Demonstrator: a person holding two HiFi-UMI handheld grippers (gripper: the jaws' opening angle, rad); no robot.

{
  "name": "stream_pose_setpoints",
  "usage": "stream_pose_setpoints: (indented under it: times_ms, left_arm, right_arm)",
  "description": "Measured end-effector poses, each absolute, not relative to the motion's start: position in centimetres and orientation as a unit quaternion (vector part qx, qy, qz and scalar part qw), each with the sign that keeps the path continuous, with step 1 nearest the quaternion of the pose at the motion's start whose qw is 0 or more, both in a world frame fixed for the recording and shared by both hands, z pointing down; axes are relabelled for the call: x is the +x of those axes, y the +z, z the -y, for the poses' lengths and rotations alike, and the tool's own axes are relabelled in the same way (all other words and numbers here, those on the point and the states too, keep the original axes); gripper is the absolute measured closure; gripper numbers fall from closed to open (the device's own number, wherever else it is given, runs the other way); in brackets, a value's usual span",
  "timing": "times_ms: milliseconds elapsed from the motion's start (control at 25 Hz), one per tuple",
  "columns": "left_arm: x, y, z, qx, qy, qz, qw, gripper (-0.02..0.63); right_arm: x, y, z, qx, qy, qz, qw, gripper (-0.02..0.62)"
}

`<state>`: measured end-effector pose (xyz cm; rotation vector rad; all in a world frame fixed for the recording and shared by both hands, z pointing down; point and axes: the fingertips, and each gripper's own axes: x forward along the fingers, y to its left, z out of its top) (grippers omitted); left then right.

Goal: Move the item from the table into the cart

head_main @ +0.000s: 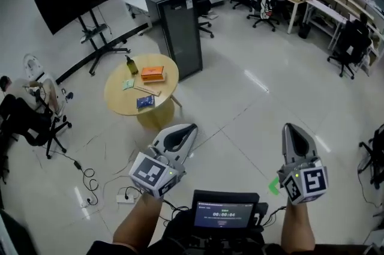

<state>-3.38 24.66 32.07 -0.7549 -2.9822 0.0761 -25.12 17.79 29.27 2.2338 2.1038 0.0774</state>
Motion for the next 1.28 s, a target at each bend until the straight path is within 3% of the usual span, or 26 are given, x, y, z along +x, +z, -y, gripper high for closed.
stream_pose_setpoints:
  times_ms: [360, 840, 920, 1200, 1280]
  left_arm:
    - [17.5, 35.7, -46.9, -0.358, -0.006, 0.933, 0.041, 0.565]
    - [27.9, 37.0, -67.5, -0.487, -0.021, 0.872, 0.043, 0.541]
    - [29.8, 36.8, -70.2, -0.505, -0.013, 0.862, 0.048, 0.514]
    - [38.6, 38.5, -79.2, -0.547, -0.03, 0.835, 0.06, 0.498]
    - [41.2, 39.2, -81.6, -0.543, -0.034, 0.837, 0.064, 0.466]
  right_arm:
    - [-6.8, 33.2, -44.1, 0.8, 0.044, -0.598, 0.007, 0.581]
    - [4.7, 35.4, -72.2, 0.891, 0.027, -0.452, -0.003, 0.581]
    - [6.6, 35.5, -76.1, 0.899, 0.019, -0.437, -0.01, 0.581]
    - [17.1, 38.4, -87.5, 0.927, 0.054, -0.371, -0.019, 0.581]
    - [20.3, 38.7, -90.2, 0.927, 0.045, -0.372, -0.024, 0.581]
